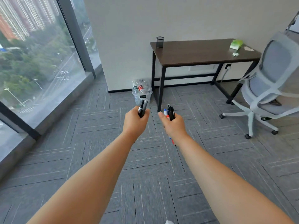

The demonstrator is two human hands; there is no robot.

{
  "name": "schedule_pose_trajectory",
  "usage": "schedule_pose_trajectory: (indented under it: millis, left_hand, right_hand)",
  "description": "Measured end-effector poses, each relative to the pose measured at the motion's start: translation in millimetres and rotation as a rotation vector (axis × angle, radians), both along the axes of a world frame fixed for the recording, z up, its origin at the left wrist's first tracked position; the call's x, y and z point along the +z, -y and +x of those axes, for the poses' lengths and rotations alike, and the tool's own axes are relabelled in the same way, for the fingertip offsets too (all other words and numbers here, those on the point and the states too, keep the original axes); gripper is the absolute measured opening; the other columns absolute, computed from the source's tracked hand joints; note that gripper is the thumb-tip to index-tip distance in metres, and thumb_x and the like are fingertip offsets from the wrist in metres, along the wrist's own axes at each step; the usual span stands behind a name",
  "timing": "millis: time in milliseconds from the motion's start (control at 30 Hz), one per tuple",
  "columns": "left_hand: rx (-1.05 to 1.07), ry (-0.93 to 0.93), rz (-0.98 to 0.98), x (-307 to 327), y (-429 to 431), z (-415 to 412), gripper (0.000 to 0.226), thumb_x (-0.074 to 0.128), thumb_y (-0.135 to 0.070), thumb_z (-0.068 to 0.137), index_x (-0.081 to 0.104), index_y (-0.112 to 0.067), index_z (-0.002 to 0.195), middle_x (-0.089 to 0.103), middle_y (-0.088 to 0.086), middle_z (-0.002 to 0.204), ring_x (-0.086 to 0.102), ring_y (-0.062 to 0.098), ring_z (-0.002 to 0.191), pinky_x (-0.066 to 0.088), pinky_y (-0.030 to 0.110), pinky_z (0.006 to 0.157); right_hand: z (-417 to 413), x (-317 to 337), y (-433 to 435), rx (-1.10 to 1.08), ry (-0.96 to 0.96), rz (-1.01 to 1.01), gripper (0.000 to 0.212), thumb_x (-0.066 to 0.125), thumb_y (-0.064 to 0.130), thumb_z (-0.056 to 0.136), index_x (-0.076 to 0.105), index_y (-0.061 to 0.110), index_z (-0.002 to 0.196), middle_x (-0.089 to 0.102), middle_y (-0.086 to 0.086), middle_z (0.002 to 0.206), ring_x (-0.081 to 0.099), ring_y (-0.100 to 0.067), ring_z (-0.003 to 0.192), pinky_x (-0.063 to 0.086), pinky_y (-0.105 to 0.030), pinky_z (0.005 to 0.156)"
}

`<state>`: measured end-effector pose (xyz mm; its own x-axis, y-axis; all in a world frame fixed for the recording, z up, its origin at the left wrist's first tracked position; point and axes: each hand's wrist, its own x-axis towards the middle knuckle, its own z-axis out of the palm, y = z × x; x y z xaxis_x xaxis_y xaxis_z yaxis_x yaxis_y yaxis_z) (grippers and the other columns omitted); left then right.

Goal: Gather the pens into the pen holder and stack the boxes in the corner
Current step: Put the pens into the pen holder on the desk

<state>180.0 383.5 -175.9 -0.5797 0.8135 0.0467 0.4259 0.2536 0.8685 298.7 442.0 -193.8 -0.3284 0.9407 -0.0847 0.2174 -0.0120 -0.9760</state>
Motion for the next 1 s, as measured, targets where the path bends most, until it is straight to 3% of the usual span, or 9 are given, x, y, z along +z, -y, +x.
schedule_pose_trajectory:
  millis: [267, 400, 533, 667, 800, 867, 1000]
  left_hand:
    - [0.079, -0.042, -0.006, -4.9, -107.5, -97.8, 0.039, 0.051, -0.026, 0.092, 0.033, -0.019, 0.058, 0.038, -0.003, 0.054, 0.034, 0.013, 0.048, 0.031, 0.027, 0.049]
    - [0.141, -0.057, 0.014, -5.2, -181.2, -144.8, 0.039, 0.051, -0.025, 0.093, 0.033, -0.021, 0.058, 0.038, -0.003, 0.055, 0.034, 0.011, 0.047, 0.030, 0.019, 0.043]
    - [0.188, -0.016, 0.034, -1.0, -269.7, -189.5, 0.038, 0.051, -0.024, 0.093, 0.034, -0.019, 0.059, 0.038, -0.003, 0.056, 0.034, 0.011, 0.048, 0.029, 0.023, 0.045]
    - [0.231, -0.035, 0.043, 9.3, -337.7, -224.5, 0.038, 0.050, -0.023, 0.093, 0.034, -0.022, 0.058, 0.039, -0.004, 0.055, 0.035, 0.010, 0.048, 0.029, 0.013, 0.039]
    - [0.255, -0.036, 0.040, 13.7, -389.1, -258.4, 0.038, 0.050, -0.023, 0.093, 0.033, -0.022, 0.059, 0.037, -0.003, 0.053, 0.033, 0.011, 0.047, 0.028, 0.014, 0.040]
    - [0.259, -0.025, 0.043, 15.1, -411.9, -272.9, 0.038, 0.050, -0.023, 0.093, 0.033, -0.021, 0.059, 0.037, -0.002, 0.054, 0.033, 0.012, 0.048, 0.029, 0.023, 0.047]
    - [0.249, 0.006, 0.076, 16.1, -454.0, -300.6, 0.039, 0.051, -0.022, 0.092, 0.031, -0.019, 0.059, 0.037, -0.001, 0.055, 0.033, 0.013, 0.050, 0.027, 0.026, 0.049]
  right_hand:
    - [-105.3, -5.2, -122.4, 0.090, 0.015, 0.024, 0.044, 0.058, 0.030, 0.088, 0.033, 0.020, 0.053, 0.036, 0.000, 0.050, 0.031, -0.014, 0.043, 0.028, -0.025, 0.047]
    - [-157.1, -9.2, -202.4, 0.143, 0.005, 0.073, 0.044, 0.058, 0.029, 0.088, 0.034, 0.020, 0.053, 0.035, 0.001, 0.049, 0.032, -0.014, 0.044, 0.028, -0.026, 0.049]
    - [-204.8, -5.3, -292.4, 0.183, -0.010, 0.087, 0.046, 0.059, 0.032, 0.088, 0.032, 0.022, 0.052, 0.035, 0.003, 0.049, 0.033, -0.014, 0.045, 0.029, -0.026, 0.049]
    - [-246.4, 2.2, -363.2, 0.202, -0.017, 0.065, 0.041, 0.059, 0.029, 0.088, 0.035, 0.020, 0.056, 0.038, 0.002, 0.053, 0.038, -0.016, 0.052, 0.034, -0.028, 0.055]
    - [-282.6, 4.0, -418.3, 0.197, -0.028, 0.066, 0.036, 0.059, 0.029, 0.088, 0.039, 0.018, 0.059, 0.044, -0.002, 0.058, 0.046, -0.020, 0.061, 0.037, -0.027, 0.057]
    - [-296.4, 4.5, -441.1, 0.196, -0.055, 0.052, 0.037, 0.059, 0.029, 0.088, 0.039, 0.019, 0.058, 0.045, 0.000, 0.054, 0.047, -0.018, 0.055, 0.038, -0.026, 0.055]
    - [-322.0, 2.5, -481.6, 0.185, -0.078, 0.024, 0.044, 0.060, 0.031, 0.088, 0.036, 0.019, 0.053, 0.038, 0.007, 0.043, 0.039, -0.007, 0.039, 0.038, -0.028, 0.055]
